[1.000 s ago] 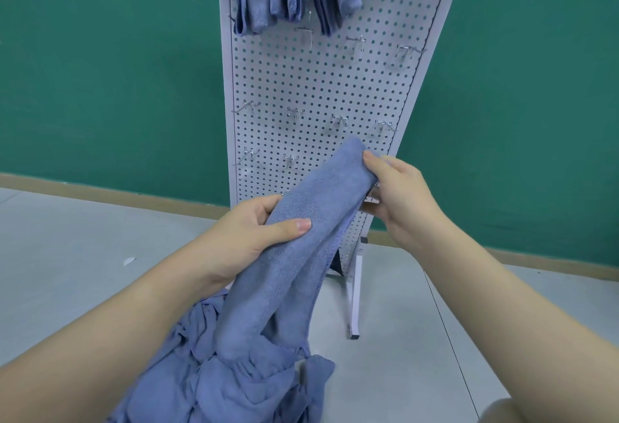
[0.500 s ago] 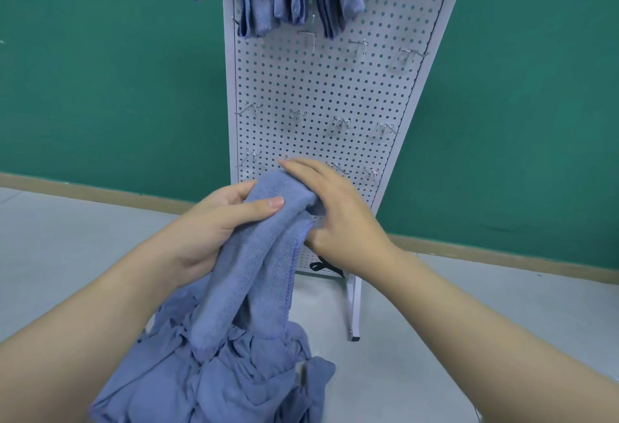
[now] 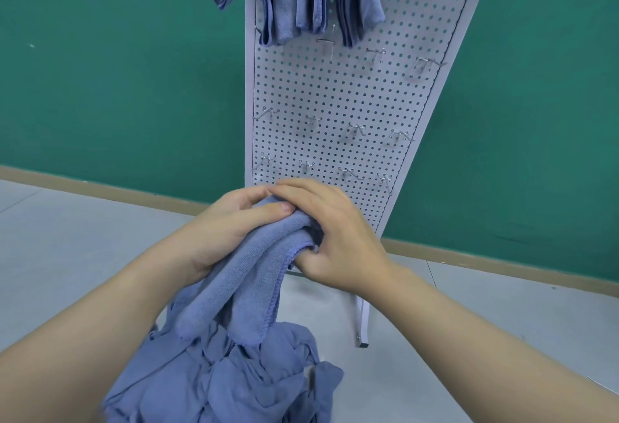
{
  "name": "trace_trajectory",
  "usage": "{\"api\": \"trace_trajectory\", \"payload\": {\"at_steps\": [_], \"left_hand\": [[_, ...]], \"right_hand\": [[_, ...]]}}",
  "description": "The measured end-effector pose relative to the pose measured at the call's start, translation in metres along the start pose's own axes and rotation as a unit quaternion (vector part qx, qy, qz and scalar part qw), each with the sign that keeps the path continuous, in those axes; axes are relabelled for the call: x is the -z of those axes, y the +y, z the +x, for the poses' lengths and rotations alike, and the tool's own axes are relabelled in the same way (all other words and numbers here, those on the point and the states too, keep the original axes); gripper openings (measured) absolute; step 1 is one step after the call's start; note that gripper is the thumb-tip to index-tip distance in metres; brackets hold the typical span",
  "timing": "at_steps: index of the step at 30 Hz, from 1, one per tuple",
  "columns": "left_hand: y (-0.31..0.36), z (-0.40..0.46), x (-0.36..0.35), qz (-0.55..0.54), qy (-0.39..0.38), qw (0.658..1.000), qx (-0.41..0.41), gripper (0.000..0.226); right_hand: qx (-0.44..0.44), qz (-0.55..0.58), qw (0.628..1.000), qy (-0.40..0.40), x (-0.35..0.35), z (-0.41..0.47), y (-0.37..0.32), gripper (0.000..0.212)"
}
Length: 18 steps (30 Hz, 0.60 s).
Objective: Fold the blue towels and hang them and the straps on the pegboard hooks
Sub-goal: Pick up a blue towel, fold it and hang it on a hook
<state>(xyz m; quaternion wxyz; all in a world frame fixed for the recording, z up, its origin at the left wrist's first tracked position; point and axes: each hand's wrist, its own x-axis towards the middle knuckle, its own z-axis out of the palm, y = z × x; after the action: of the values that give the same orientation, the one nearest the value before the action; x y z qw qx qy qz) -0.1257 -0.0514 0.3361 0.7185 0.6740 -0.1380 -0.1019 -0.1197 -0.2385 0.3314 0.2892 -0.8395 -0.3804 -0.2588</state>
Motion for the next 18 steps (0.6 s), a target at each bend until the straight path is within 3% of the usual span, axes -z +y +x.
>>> {"api": "trace_trajectory", "payload": {"at_steps": [3, 7, 10, 13, 18], "left_hand": [[-0.002, 0.000, 0.001, 0.124, 0.106, 0.986, -0.045, 0.047], [-0.007, 0.002, -0.005, 0.160, 0.222, 0.955, -0.112, 0.031], [-0.010, 0.002, -0.006, 0.270, 0.302, 0.896, -0.183, 0.020], [-0.010, -0.003, -0.013, 0.339, 0.286, 0.858, -0.258, 0.005], [-0.023, -0.009, -0.033, 0.332, 0.236, 0.891, -0.199, 0.031]], "right_hand": [[-0.026, 0.000, 0.999, 0.034, -0.001, 0.003, -0.004, 0.061], [-0.081, 0.020, 0.995, 0.063, -0.001, 0.006, -0.006, 0.057], [-0.143, -0.009, 0.987, 0.076, 0.001, 0.007, -0.007, 0.053], [-0.228, -0.016, 0.970, 0.088, 0.004, 0.010, -0.006, 0.047], [-0.316, -0.028, 0.944, 0.088, 0.011, 0.012, -0.008, 0.022]]}}
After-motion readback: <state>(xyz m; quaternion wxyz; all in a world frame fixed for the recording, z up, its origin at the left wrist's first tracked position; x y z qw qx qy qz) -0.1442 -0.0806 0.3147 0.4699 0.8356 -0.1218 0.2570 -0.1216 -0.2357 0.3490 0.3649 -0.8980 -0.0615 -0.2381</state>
